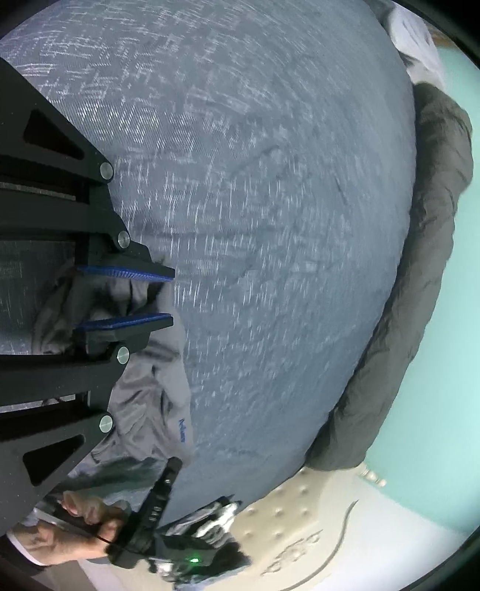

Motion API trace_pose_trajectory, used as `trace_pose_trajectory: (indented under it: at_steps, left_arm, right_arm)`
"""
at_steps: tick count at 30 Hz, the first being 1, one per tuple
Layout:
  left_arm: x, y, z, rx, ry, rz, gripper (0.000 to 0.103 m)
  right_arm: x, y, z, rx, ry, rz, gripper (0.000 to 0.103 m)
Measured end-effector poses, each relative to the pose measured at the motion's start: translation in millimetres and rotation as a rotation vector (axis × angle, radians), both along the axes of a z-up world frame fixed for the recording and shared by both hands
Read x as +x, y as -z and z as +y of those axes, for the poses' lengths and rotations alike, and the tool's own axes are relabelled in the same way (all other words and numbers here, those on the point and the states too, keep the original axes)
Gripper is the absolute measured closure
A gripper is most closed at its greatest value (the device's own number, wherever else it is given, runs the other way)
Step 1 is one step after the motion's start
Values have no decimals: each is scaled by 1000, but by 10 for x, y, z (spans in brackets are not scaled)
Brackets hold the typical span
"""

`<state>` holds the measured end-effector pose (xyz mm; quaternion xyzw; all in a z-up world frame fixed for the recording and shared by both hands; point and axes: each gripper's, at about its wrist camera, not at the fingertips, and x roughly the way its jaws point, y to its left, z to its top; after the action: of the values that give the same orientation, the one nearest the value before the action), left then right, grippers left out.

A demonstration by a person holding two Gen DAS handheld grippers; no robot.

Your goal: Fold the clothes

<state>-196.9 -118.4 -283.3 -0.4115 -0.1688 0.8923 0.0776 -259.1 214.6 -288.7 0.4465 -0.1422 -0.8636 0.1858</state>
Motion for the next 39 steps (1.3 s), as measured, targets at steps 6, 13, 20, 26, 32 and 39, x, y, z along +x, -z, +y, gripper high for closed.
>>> trace_pose_trajectory:
  at_steps: [6,13,20,26,32,39]
  left_arm:
    - [-47,94,99,7,29,-27,86]
    - [-11,83,362,16,125,-37,99]
    - [25,110,661,84,259,-72,99]
    - [35,39,646,75,234,-51,99]
    - [23,-44,274,35,53,4,98]
    - [-121,102,306,-57,38,-64,97]
  right_arm:
    - [50,-102,147,-42,13,35,102]
    - [30,-116,381,-105,56,17,102]
    - [78,-206,530,-110,83,33,102]
    - [127,-148,558,-86,67,19,102]
    - [130,-115,617,-90,70,10,102]
    - [143,-125,639,-101,54,8,102]
